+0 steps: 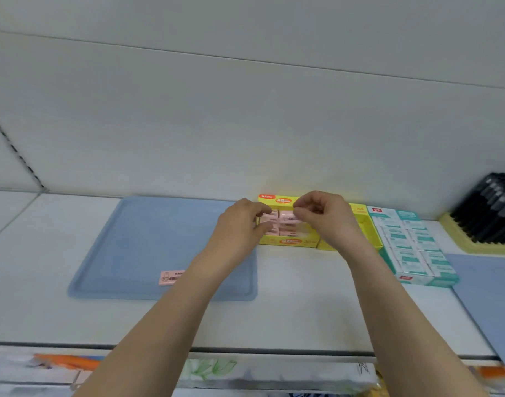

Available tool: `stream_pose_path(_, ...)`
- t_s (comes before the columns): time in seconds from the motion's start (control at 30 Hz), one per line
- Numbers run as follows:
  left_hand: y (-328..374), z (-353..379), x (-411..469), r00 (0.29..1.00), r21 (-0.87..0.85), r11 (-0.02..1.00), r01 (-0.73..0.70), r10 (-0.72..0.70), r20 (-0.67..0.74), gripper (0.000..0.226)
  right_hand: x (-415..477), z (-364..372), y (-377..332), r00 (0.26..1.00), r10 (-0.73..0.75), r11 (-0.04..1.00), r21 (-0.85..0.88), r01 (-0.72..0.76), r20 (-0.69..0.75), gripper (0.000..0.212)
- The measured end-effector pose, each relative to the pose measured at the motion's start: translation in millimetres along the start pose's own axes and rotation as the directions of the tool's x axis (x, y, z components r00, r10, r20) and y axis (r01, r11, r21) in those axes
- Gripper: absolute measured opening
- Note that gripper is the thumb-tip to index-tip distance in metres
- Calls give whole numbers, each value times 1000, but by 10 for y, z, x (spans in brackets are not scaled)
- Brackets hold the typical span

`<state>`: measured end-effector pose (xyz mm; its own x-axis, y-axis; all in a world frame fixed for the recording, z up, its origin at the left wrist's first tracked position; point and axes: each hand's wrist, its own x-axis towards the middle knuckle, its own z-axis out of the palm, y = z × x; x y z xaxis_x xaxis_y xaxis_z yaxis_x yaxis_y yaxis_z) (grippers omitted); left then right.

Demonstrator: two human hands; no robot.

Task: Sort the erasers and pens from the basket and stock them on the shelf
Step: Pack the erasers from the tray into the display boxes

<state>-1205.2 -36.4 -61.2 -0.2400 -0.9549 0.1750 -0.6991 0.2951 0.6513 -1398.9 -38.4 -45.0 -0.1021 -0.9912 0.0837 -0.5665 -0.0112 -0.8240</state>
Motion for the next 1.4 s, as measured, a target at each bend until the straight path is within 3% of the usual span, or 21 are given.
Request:
stream_pose_path(0.07,-43,28,-9,997,106,994,-42,34,75,31,12,-111,68,1000,8,982,-188,-11,-18,8)
stream_pose_path(0.2,-95,66,-16,986,215,972,-99,67,153,35,14,-18,45,987,7,944,-328,46,160,5)
stream_pose_path(0.3,-101,58,2,985,239,963,-121,87,150,32,48,56,19,978,-16,899,-425,106,210,9)
stream_pose_path(0.6,-134,82,-4,987,239,962,-132,105,122,32,67,145,0,991,-22,841,-534,89,131,10)
stream_pose_path(0.83,-165,51,-25,986,201,968,-152,133,103,31,94,214,44,988,-29,856,-506,103,152,4)
stream_pose_path(0.93,-282,-126,-185,993,116,987,-114,114,6,30,68,209,38,994,-86,850,-516,109,68,12)
stream_pose_path(1.03,-545,-428,-399,985,81,996,20,-6,-171,23,-74,308,-130,980,-198,890,-416,185,14,13)
stream_pose_path(1.1,-779,-616,-547,963,117,984,132,-99,-252,20,-204,510,-308,962,-254,899,-342,274,104,12)
stream_pose_path(1.2,-1101,-761,-768,945,194,946,261,-209,-251,19,-388,944,-478,891,-320,878,-253,407,322,10)
stream_pose_path(1.3,-1247,-749,-908,958,210,948,240,-197,-208,18,-548,1324,-543,803,-338,844,-218,489,491,25)
stream_pose_path(1.4,-1274,-711,-910,971,206,965,160,-116,-209,20,-602,1502,-560,768,-366,813,-220,538,525,34)
